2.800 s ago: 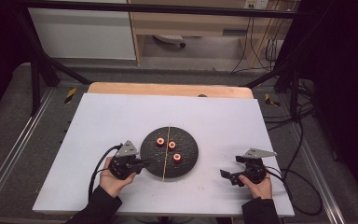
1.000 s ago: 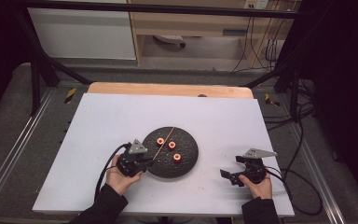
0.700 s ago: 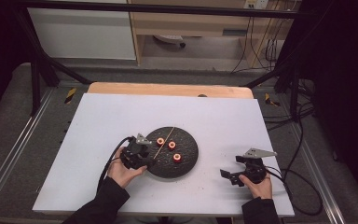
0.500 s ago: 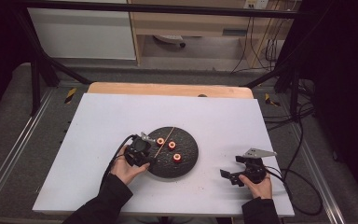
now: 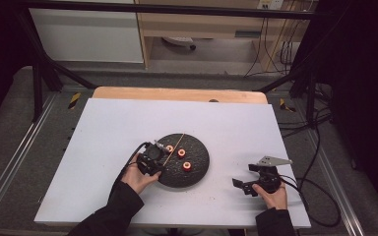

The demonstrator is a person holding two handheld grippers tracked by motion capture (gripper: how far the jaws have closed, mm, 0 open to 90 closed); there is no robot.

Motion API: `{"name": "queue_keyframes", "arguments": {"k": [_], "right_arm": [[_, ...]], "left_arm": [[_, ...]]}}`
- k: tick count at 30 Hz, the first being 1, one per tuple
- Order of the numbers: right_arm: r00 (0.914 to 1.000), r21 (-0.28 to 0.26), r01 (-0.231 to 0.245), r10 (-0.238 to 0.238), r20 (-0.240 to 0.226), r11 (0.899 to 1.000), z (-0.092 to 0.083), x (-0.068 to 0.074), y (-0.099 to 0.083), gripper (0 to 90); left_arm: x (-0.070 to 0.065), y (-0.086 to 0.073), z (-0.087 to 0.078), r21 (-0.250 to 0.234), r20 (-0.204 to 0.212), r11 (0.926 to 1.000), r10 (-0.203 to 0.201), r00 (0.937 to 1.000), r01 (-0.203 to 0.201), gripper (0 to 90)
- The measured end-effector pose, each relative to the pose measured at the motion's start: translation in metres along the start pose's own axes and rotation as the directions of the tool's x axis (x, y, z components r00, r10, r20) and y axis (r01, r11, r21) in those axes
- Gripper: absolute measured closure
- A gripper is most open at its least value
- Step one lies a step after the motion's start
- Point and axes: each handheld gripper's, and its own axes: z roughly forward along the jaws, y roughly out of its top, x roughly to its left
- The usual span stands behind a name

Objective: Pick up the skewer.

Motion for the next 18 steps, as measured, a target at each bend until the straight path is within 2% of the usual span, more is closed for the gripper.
{"name": "queue_keyframes", "arguments": {"k": [10, 18], "right_arm": [[1.0, 0.001, 0.001, -0.001, 0.0, 1.0, 0.0, -0.0001, 0.0, 1.3], [1.0, 0.001, -0.003, 0.003, 0.002, 1.0, 0.0001, 0.0004, -0.0002, 1.3]], "left_arm": [[-0.0009, 0.0004, 0.0011, 0.008, -0.014, 0.9996, -0.026, 0.9996, 0.026, 87.7], [0.003, -0.0041, -0.0044, -0.031, -0.011, 0.9991, -0.03, 0.9995, 0.029, 88.1]]}}
